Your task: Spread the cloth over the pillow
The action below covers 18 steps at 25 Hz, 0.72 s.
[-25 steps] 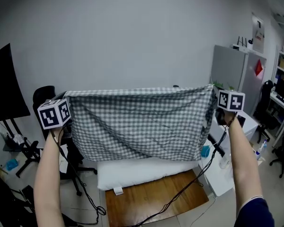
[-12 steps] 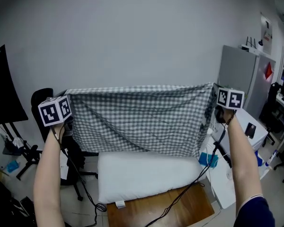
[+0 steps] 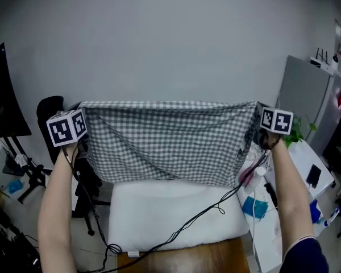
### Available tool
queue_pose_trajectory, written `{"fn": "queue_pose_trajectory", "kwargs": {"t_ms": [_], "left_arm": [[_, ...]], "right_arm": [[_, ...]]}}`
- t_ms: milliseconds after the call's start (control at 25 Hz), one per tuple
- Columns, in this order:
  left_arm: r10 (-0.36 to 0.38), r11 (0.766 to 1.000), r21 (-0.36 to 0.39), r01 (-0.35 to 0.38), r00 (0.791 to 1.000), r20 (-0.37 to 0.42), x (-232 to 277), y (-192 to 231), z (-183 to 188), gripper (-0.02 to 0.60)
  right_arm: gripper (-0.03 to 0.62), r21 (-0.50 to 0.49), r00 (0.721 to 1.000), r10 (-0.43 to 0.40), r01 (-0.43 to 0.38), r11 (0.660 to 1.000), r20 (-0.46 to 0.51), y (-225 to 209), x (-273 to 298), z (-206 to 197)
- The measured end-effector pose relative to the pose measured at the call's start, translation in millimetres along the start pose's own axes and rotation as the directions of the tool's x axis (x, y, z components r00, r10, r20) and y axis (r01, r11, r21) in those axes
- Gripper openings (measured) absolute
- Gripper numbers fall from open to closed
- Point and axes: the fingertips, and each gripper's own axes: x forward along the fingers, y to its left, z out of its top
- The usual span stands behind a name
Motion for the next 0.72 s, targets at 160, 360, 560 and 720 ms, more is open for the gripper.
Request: {"fn": "queue_pose_trajectory", "kwargs": {"t_ms": [160,360,560,720], "left_arm": [[0.011,1.000,-0.012,-0.011,1.000,-0.018,18,-4,-13,0.011],[0.014,1.000,-0.012,-0.014,0.999,-0.048,38,-11,-34,0.011],[0.018,1.000,-0.006,-0.018,0.998,-0.064,50,-18,-43,0.011],[0.026,1.000,0.003,-0.026,0.998,-0.064,55,-19,-42,0.011]], "right_arm": [[0.020,-0.003,1.000,0.009,-0.009,1.000,-0.007,-4,26,-8],[0.021,-0.004,1.000,0.013,-0.013,1.000,-0.016,-12,47,-22],[0.020,0.001,1.000,0.012,-0.012,1.000,-0.018,-19,60,-29],[0.020,-0.010,1.000,0.009,-0.009,1.000,-0.013,-21,71,-25]]}}
